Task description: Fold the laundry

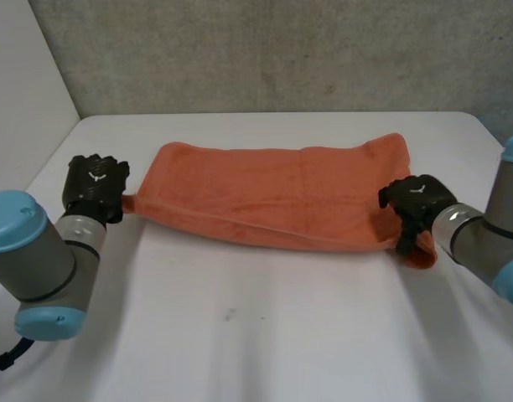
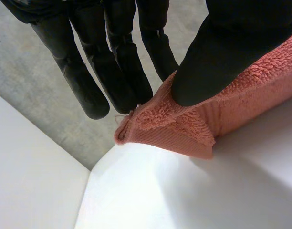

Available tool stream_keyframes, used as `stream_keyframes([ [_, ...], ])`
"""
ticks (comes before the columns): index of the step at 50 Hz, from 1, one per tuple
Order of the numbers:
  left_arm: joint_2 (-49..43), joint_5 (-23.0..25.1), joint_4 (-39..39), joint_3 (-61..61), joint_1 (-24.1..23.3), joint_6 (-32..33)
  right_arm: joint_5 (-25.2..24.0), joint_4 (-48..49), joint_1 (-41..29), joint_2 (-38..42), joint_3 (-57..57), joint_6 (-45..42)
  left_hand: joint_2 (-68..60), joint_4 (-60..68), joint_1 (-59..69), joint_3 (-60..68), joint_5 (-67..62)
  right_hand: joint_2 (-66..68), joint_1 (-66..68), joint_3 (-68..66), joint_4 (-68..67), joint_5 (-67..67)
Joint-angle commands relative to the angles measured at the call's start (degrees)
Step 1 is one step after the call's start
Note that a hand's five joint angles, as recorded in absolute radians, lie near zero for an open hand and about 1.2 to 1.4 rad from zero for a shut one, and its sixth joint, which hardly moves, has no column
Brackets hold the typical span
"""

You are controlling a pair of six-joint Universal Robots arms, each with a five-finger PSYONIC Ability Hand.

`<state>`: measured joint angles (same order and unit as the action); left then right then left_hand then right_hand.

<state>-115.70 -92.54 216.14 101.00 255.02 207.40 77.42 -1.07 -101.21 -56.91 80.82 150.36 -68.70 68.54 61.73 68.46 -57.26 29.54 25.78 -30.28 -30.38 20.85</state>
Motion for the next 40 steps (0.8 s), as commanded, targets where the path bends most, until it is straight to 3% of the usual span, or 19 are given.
stream_keyframes([
  [1,1.5,-0.1,-0.1,0.2,0.5,-0.9,0.2,6.7,3.6,-8.3,9.0,17.6,-11.3,11.5,18.3,11.5,-12.7,-4.3,-0.6,5.1,5.2,-5.6],
  [9,1.8,-0.2,-0.6,0.2,0.5,-2.6,-0.6,10.6,9.7,-11.8,18.7,32.2,-11.3,11.5,18.3,11.5,-12.7,-4.0,-0.2,4.7,4.8,-5.3],
  [20,1.8,-0.2,-0.6,0.3,0.5,-2.7,-1.7,11.5,11.2,-11.7,23.7,32.3,-11.3,11.5,18.3,11.5,-12.7,-2.5,1.3,3.2,3.3,-3.8],
  [40,1.7,-0.1,-0.6,0.3,0.6,-2.7,-2.3,20.6,10.9,-6.7,22.5,32.3,-11.3,11.5,18.3,11.5,-12.7,15.0,18.8,-14.3,-14.2,13.7],
])
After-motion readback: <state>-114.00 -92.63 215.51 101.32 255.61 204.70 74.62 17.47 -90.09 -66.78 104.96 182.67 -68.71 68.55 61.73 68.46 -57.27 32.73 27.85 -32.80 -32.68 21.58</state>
